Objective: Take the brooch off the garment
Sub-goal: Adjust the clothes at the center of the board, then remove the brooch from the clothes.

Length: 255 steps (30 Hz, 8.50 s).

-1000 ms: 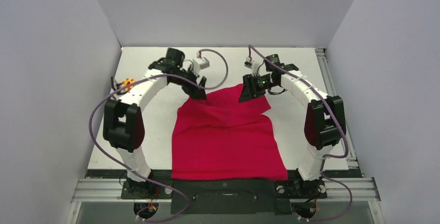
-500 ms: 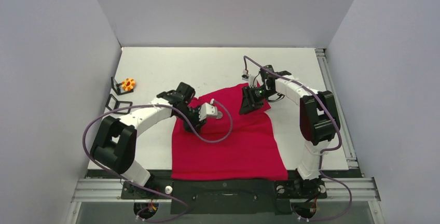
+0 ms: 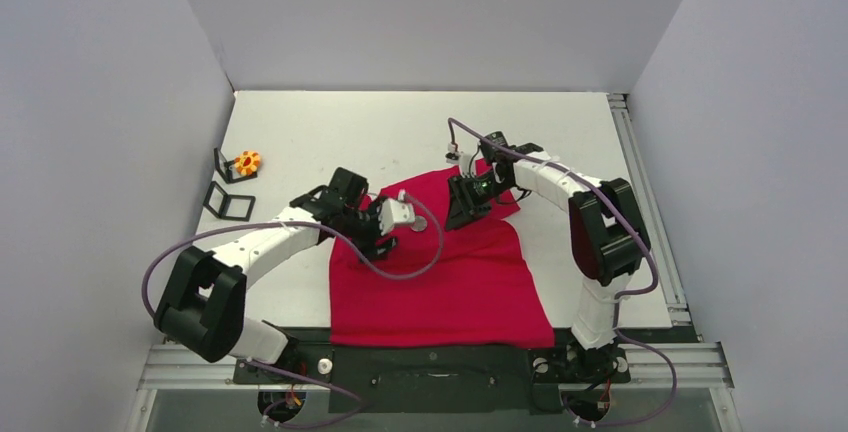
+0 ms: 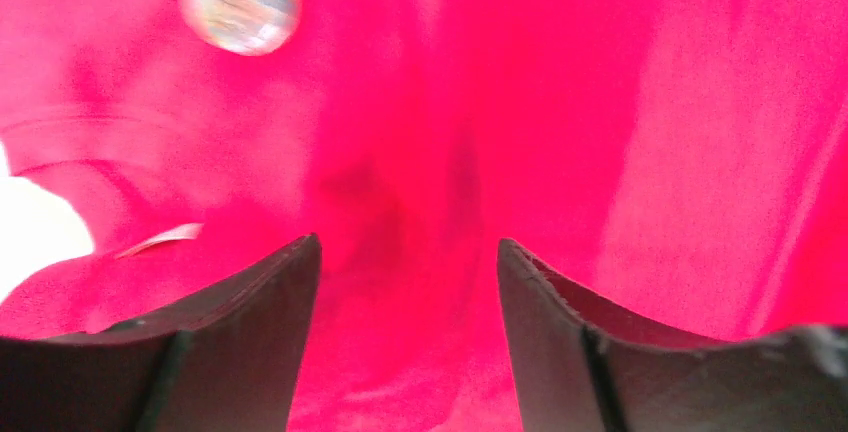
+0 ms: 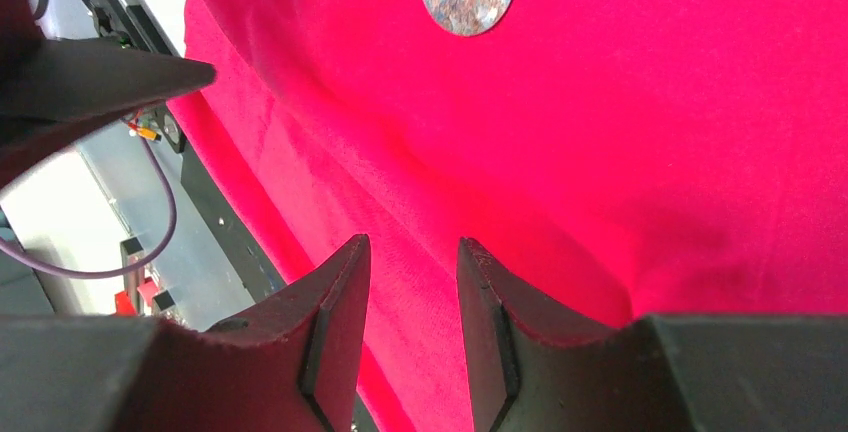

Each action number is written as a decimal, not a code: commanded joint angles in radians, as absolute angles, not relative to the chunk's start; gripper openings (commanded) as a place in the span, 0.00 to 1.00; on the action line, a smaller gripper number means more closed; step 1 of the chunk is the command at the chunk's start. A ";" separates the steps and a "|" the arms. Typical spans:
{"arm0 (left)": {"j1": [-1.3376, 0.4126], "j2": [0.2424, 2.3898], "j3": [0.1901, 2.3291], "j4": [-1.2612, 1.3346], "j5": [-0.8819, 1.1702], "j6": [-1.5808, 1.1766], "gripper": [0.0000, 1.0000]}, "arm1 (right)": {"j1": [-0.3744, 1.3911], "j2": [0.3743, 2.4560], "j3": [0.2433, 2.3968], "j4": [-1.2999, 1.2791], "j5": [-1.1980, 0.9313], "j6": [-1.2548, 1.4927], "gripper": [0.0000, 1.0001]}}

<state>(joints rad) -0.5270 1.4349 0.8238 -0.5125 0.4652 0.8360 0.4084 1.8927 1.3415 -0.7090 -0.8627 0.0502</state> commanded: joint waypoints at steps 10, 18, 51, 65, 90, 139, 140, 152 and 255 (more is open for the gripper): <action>-0.349 1.681 0.988 0.034 0.804 -0.573 0.64 | 0.408 1.852 1.250 -0.407 -0.830 0.298 0.30; -0.316 1.823 0.995 0.069 0.767 -0.683 0.57 | 0.436 1.895 1.179 0.000 -0.785 0.613 0.24; -0.350 1.940 0.975 0.290 0.846 -0.859 0.09 | 0.445 1.940 1.142 0.004 -0.758 0.527 0.14; -0.344 1.980 1.009 0.270 0.862 -1.014 0.00 | 0.523 1.712 1.125 -0.237 -0.483 0.013 0.38; -0.325 2.037 0.977 0.390 1.011 -1.370 0.00 | 0.680 1.575 0.882 0.108 -0.393 -0.482 0.43; -0.220 1.837 0.881 0.663 0.887 -1.224 0.58 | 0.577 1.596 0.852 0.340 -0.454 -0.084 0.00; -0.209 1.830 0.876 0.658 0.871 -1.167 0.58 | 0.572 1.598 0.850 0.357 -0.472 -0.026 0.00; -0.235 1.914 0.902 0.986 0.912 -0.944 0.32 | 0.555 1.608 0.780 0.640 -0.547 0.232 0.00; -0.412 1.601 0.860 0.723 1.024 -0.262 0.00 | 0.387 1.493 1.013 -0.019 -0.815 0.096 0.37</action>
<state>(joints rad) -0.4278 1.6287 0.8822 0.3508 1.0016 0.1459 0.4072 1.5028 1.0412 -0.2043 -0.8021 -0.0708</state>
